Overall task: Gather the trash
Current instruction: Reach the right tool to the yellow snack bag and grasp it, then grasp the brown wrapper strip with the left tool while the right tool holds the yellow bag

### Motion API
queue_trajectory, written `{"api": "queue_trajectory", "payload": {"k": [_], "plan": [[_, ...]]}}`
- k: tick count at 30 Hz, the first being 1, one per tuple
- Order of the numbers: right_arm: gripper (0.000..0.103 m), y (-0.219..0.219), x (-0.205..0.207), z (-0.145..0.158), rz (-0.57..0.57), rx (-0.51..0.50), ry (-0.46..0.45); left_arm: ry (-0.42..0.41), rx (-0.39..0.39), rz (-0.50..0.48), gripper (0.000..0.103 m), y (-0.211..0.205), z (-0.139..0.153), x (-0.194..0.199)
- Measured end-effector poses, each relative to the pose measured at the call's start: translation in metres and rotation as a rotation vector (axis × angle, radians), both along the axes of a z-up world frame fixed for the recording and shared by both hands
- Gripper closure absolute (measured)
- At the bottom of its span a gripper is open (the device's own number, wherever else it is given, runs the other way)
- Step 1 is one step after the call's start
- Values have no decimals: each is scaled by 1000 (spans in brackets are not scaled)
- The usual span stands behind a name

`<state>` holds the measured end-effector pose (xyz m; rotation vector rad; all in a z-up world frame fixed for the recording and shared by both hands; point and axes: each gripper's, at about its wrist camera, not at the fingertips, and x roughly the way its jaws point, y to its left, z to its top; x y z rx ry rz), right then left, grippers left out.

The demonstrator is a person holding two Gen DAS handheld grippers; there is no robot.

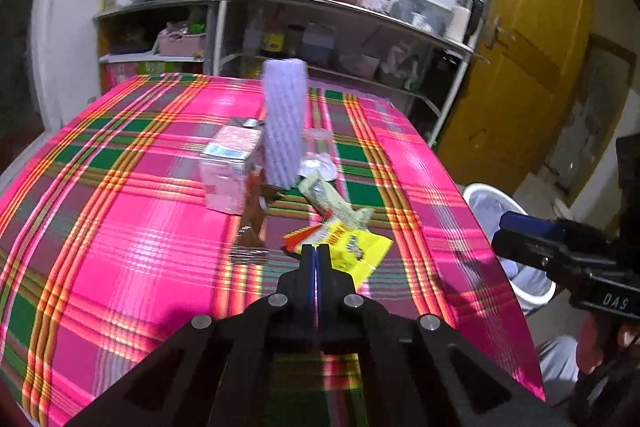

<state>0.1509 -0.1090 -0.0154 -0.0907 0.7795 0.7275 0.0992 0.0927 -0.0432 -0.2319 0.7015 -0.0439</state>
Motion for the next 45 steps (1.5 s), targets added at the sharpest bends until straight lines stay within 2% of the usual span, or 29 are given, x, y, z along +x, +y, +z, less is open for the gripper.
{"api": "queue_trajectory", "payload": {"k": [7,16,21,23,24,30,35,40,42,44,45], "plan": [[53,50,2,-7,132,-52,-33,-4,-13,78,102,27,2,-13],[53,99,17,-36,205,-149,-22,-8,-24,117,90,51,2,-20],[54,106,26,-49,197,-172,24,-8,-31,118,83,58,1,-16],[60,106,28,-53,188,-166,48,-4,-32,116,79,60,0,-12],[63,104,27,-53,180,-158,59,-2,-33,112,77,60,0,-9],[65,82,20,-44,127,-99,70,6,-27,88,67,56,-2,7],[65,56,15,-34,81,-56,72,44,-14,63,67,46,-10,25],[65,39,15,-30,50,-45,77,111,43,64,67,34,-21,45],[65,36,15,-29,40,-40,75,116,38,46,80,30,-22,48],[65,30,13,-27,32,-34,71,128,58,42,88,25,-23,50],[65,28,12,-25,29,-31,68,127,64,41,89,23,-22,49]]}}
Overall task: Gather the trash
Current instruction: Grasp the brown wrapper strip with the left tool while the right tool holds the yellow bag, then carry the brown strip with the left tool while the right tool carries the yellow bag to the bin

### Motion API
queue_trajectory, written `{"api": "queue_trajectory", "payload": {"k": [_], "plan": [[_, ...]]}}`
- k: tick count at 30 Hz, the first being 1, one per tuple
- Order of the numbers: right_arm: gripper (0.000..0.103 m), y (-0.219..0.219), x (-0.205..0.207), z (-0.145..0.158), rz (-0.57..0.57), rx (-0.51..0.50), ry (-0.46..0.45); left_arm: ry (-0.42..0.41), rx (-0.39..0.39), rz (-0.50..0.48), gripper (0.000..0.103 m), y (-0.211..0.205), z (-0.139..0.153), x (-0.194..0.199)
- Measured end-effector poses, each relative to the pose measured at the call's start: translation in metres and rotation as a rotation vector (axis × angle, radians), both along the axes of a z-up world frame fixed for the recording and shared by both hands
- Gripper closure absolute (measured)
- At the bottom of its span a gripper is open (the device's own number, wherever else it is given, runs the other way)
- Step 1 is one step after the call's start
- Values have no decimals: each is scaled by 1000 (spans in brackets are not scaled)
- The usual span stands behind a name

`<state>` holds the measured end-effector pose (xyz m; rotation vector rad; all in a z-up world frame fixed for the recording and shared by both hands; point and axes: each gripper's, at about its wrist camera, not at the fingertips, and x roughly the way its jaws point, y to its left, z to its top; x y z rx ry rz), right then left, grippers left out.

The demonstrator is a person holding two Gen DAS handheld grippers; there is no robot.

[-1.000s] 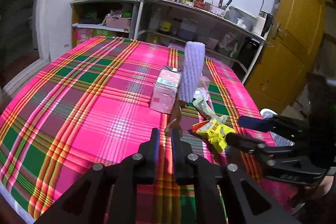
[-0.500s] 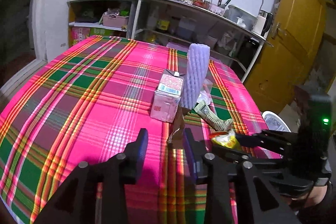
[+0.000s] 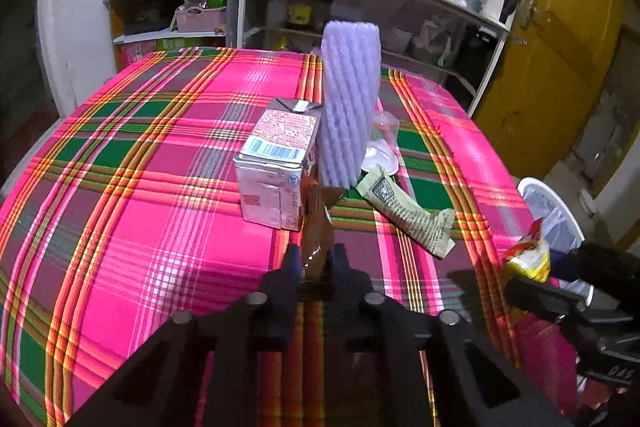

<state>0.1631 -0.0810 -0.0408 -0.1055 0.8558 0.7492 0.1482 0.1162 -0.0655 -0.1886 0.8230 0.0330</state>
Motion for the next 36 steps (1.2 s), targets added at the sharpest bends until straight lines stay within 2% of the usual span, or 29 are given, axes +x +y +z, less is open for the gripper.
{"api": "queue_trajectory", "payload": {"k": [2,4,5,15,22,26,28,30,36], "plan": [[65,-4,-3,4,-6,5,-7,-11,12,-6,91,-4,3,-4],[65,-9,-7,7,-12,10,-14,-26,26,-13,101,-10,7,-11],[65,-11,-9,9,-16,14,-19,-30,27,-16,102,-12,9,-13],[65,-40,-35,30,-58,34,-62,-123,12,-45,102,-42,39,-53],[65,-60,-47,34,-92,48,-66,-155,-2,-5,103,-32,50,-72],[65,-67,-50,36,-102,57,-68,-152,-15,-37,103,-34,52,-72],[65,-69,-50,36,-105,58,-69,-140,-5,-19,99,-32,48,-67],[65,-70,-50,36,-108,57,-67,-125,13,-7,85,-30,41,-59],[65,-73,-44,32,-122,53,-56,-55,7,17,84,-20,20,-25]]}}
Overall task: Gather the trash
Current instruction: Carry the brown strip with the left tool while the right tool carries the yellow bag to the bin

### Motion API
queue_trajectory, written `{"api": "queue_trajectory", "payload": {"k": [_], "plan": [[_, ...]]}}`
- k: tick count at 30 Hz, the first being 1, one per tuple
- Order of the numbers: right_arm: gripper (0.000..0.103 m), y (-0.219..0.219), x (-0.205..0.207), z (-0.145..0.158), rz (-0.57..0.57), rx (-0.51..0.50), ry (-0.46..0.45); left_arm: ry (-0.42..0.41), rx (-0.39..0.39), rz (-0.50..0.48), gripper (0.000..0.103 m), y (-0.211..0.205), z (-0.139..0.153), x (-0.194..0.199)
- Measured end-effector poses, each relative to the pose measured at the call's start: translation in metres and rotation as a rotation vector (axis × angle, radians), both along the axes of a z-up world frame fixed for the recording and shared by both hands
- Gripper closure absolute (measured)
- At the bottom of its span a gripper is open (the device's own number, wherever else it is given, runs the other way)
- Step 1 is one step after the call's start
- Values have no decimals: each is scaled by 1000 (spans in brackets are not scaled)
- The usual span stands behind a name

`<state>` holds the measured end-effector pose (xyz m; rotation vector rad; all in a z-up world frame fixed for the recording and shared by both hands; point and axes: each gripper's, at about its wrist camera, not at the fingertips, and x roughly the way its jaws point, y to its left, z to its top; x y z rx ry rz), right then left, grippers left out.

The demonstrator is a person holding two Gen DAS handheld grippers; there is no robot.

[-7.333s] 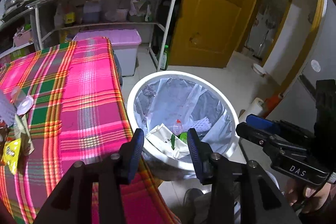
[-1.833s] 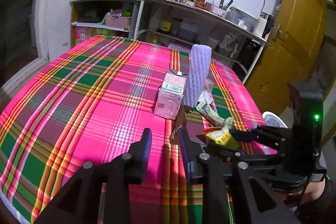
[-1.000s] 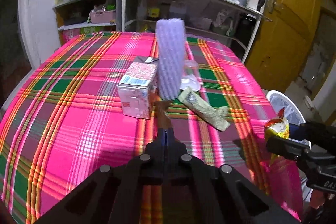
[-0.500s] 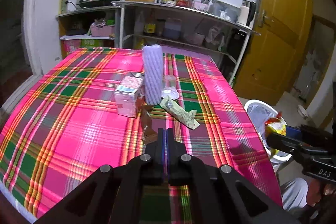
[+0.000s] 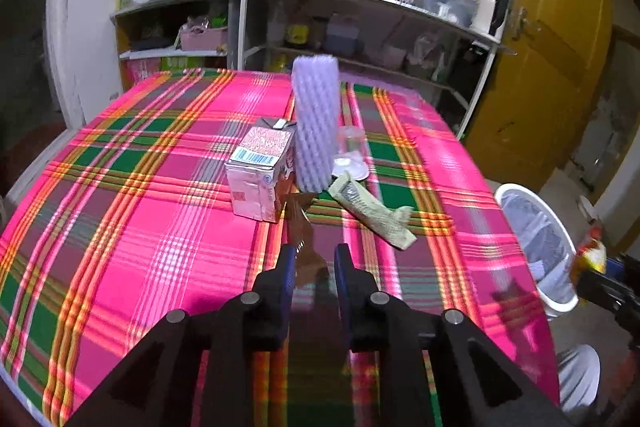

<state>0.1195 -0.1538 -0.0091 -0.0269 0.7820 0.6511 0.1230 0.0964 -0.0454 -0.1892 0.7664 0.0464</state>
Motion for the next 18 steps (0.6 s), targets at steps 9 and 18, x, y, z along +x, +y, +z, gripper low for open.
{"api": "queue_trajectory", "payload": {"k": [9,18], "plan": [[65,2,12,-9,3,-4,23,68,24,3,84,0,-18,35],[65,4,11,-10,9,-7,22,86,4,3,86,1,-23,39]]}}
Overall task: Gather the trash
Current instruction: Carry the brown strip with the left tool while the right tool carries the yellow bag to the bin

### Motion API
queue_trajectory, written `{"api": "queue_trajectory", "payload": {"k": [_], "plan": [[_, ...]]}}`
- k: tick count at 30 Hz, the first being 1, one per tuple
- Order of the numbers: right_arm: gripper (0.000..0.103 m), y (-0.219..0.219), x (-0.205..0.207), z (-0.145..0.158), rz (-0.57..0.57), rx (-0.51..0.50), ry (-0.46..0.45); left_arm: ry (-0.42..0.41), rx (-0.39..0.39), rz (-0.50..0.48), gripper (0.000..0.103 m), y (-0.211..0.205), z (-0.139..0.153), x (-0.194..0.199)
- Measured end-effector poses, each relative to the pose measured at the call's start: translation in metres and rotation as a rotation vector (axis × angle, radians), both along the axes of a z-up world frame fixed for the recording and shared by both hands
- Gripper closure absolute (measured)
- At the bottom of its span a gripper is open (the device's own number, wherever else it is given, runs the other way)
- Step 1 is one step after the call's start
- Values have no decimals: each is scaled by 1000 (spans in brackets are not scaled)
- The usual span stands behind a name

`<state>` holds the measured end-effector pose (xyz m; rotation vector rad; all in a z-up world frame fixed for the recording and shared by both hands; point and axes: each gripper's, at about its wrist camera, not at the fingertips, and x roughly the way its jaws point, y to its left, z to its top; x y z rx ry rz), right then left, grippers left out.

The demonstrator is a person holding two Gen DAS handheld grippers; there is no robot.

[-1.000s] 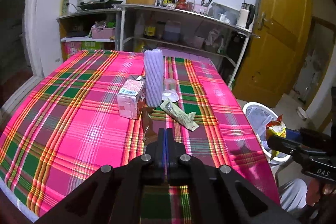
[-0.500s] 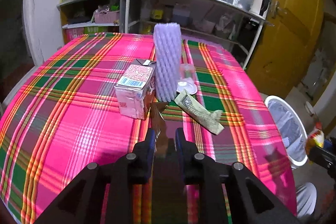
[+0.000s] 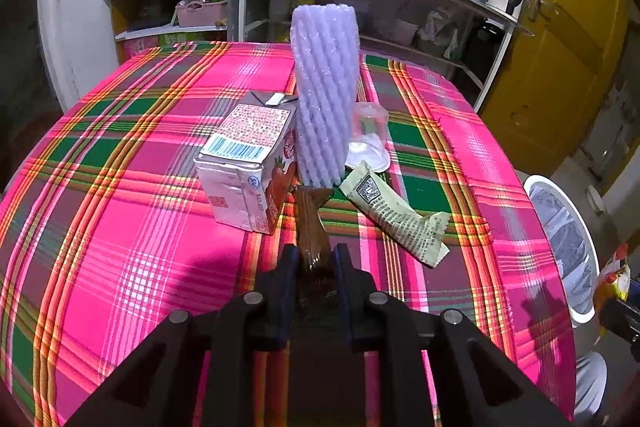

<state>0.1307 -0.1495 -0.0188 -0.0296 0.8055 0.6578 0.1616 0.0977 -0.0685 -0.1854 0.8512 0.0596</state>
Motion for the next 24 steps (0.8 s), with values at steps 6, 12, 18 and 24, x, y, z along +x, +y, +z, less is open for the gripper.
{"api": "queue_trajectory", "payload": {"k": [6,12,18,24], "plan": [[65,-4,-6,7,-7,4,-21,-42,5,-28,87,-8,11,-18],[65,-10,-14,17,-15,10,-43,-106,-16,-63,87,-26,36,-50],[65,-21,-24,26,-38,12,-65,-162,-50,-110,87,-48,61,-77],[65,-36,-33,32,-69,15,-78,-186,-74,-162,87,-74,74,-93]]}}
